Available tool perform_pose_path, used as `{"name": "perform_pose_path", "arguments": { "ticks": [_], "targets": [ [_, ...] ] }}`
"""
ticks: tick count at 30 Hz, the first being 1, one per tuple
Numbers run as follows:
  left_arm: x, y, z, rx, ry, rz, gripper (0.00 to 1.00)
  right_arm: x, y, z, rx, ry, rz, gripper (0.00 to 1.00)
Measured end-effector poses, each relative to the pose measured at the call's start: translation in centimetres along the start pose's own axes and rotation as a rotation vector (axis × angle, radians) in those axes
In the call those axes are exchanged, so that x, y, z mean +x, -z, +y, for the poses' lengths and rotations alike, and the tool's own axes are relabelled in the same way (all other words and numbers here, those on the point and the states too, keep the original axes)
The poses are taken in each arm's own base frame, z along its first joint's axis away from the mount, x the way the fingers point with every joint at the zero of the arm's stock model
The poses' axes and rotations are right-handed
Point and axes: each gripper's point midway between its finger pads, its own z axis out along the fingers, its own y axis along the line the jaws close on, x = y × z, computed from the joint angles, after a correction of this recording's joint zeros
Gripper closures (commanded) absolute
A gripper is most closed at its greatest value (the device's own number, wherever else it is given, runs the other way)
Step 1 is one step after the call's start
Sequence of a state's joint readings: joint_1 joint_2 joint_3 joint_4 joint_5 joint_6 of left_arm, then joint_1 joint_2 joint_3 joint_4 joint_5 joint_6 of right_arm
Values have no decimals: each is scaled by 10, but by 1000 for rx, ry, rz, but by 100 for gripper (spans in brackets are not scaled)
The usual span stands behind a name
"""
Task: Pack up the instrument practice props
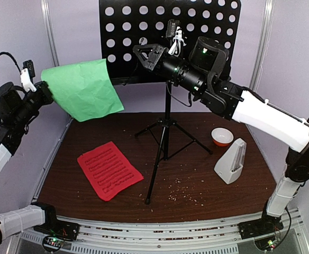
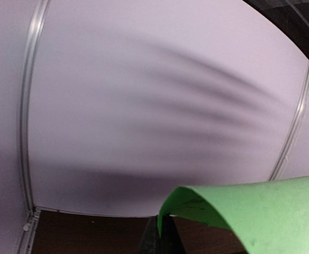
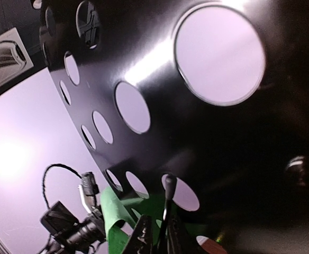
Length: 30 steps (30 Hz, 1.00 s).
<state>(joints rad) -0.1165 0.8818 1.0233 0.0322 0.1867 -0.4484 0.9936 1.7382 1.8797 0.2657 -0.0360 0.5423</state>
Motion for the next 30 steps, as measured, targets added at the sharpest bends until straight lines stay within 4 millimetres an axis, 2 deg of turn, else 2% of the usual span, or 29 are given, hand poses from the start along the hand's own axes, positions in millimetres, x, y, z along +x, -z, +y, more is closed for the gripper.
{"name": "perform_pose_path", "arguments": {
  "ticks": [5,12,19,26,28,30],
  "targets": [
    [-8,19,26,-169,-106,-46,100,6,3,-7,20,19,10,74],
    [13,37,67,-395,-246,21,100,2,10,-5,12,24,1,58],
    [10,58,87,-538,-342,30,100,0,26,-3,0,42,-8,46],
    [8,73,97,-617,-446,38,100,-6,58,0,-14,93,-20,38],
    [16,73,98,-606,-487,46,100,-12,72,1,-18,115,-39,35],
    [33,72,98,-571,-522,68,100,-15,92,1,-23,134,-66,32]
  ]
}}
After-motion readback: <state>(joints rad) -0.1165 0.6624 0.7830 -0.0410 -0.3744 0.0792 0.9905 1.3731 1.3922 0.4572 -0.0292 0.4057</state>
